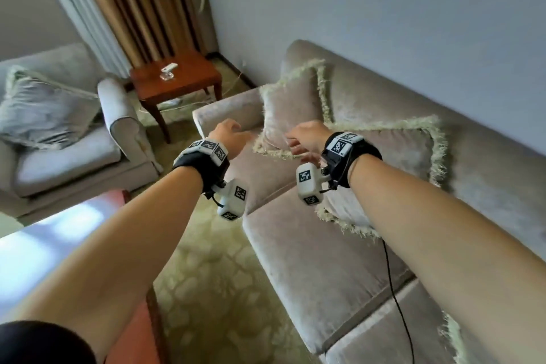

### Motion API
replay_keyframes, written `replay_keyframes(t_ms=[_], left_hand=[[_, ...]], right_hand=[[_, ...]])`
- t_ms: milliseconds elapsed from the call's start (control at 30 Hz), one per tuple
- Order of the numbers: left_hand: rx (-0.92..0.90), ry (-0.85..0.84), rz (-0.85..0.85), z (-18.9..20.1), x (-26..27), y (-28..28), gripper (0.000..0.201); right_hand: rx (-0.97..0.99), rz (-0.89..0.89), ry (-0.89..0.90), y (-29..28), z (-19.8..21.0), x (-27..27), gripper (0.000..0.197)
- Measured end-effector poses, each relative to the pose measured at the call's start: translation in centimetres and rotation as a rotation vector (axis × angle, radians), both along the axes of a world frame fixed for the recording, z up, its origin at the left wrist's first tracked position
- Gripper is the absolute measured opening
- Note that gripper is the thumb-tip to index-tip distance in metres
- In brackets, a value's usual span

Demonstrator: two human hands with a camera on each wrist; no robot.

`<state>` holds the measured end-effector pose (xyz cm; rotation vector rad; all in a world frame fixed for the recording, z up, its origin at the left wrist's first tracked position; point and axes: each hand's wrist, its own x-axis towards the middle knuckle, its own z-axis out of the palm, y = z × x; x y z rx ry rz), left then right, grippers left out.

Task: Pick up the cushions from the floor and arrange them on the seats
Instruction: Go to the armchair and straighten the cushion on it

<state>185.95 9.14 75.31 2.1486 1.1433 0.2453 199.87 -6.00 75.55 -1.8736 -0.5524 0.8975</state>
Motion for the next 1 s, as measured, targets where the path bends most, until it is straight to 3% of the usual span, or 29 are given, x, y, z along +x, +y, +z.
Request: replay_keyframes(t_ms=[100,233,400,500,667,1000], left_hand=[[-0.020,-0.115,0.144,2.0,-4.8,6.8,0.046],[-0.062,-0.217,0.293,3.3,-9.2,14.2,0.032],[-0.219,-0.289,0.396,3.4,-12.5,22.0,0.055],[-0.189,-0.283,0.429,3.2,-13.8,27.0,0.063],[-0.203,-0.245,0.467,2.5,-15.5,36.0,0.027],[-0.065,-0.242,0.739,1.2,-17.9,53.2,0.030]], right_hand=[[-0.011,0.101,0.021,7.3,1.6,-3.8,0.018],[0.006,0.232,-0.089,15.6,3.8,-7.2,0.009],[0.041,0.349,-0.096,25.5,5.3,-9.8,0.007],[0.035,0.412,-0.123,31.4,4.8,-10.3,0.006],[0.012,0.563,-0.208,42.7,4.4,-9.4,0.010],[0.028,0.802,-0.194,66.2,2.8,-12.0,0.010]])
